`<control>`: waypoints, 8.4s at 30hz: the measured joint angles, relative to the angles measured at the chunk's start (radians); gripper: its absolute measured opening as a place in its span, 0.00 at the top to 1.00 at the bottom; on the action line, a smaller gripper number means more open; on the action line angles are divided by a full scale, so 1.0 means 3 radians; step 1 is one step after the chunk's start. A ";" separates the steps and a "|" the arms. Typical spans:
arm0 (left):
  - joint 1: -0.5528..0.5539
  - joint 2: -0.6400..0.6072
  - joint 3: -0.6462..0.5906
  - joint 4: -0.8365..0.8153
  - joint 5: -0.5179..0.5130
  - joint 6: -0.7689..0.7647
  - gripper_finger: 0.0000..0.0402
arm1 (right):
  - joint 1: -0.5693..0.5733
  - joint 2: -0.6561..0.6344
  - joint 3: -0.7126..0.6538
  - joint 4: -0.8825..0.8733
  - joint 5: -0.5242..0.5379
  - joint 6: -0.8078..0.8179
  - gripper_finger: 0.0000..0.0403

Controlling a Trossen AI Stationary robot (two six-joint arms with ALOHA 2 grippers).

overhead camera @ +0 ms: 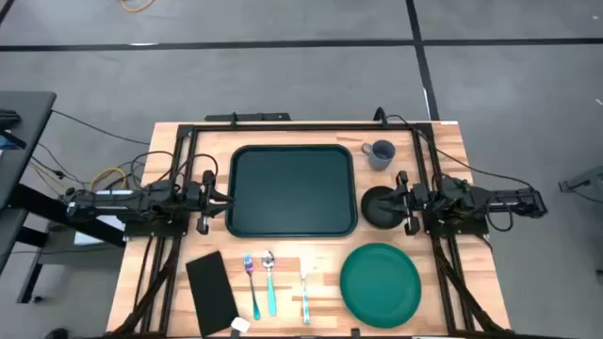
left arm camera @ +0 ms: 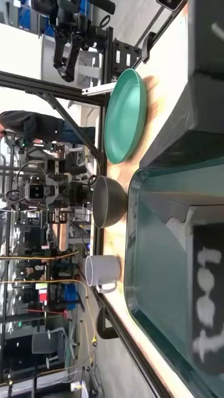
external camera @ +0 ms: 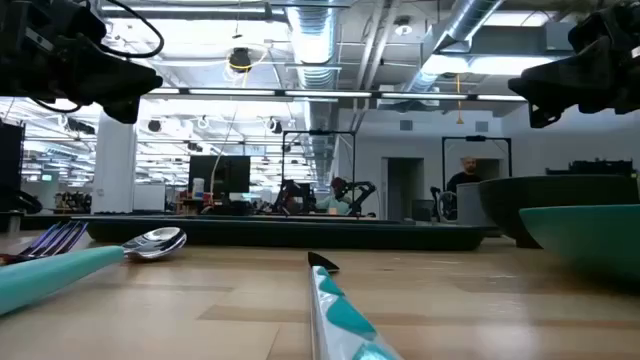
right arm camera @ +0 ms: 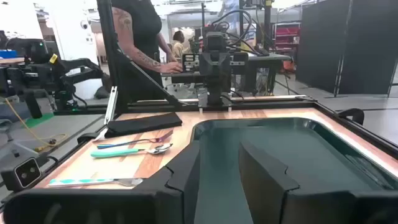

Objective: Set up tray

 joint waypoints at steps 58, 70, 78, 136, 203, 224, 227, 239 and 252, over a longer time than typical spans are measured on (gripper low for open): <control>0.0001 0.0000 -0.0001 -0.0001 0.0000 0.0001 0.86 | 0.0000 -0.0001 -0.0001 -0.0001 0.0000 0.0000 0.75; -0.0001 -0.0001 0.0000 -0.0001 0.0001 -0.1132 0.86 | -0.0001 0.0000 -0.0001 -0.0001 0.0000 0.0000 0.75; 0.0000 0.0000 0.0000 -0.0001 0.0001 -0.1740 0.86 | -0.0002 0.0000 -0.0001 -0.0001 0.0045 -0.0035 0.75; 0.0000 0.0001 0.0000 0.0055 -0.0321 -0.2522 0.86 | -0.0212 0.2510 0.2487 -0.1846 0.1848 0.2467 0.75; 0.0000 0.0000 0.0000 0.0048 -0.0248 -0.2545 0.86 | -0.1967 0.5890 0.4250 -0.3912 0.0963 0.1425 0.87; -0.0001 0.0000 0.0000 0.0047 -0.0249 -0.2532 0.86 | -0.1777 0.5578 0.4817 -0.4128 0.0877 0.1507 0.99; -0.0001 -0.0001 -0.0001 0.0048 -0.0249 -0.2532 0.86 | -0.1617 0.5613 0.5129 -0.4144 0.0789 0.1515 1.00; 0.0000 0.0001 0.0000 0.0047 -0.0257 -0.2410 0.86 | -0.1274 0.6362 0.5950 -0.4272 0.0650 0.1255 1.00; 0.0001 0.0001 -0.0001 0.0048 -0.0266 -0.2407 0.86 | -0.1467 0.6848 0.5958 -0.3978 0.0326 0.1164 1.00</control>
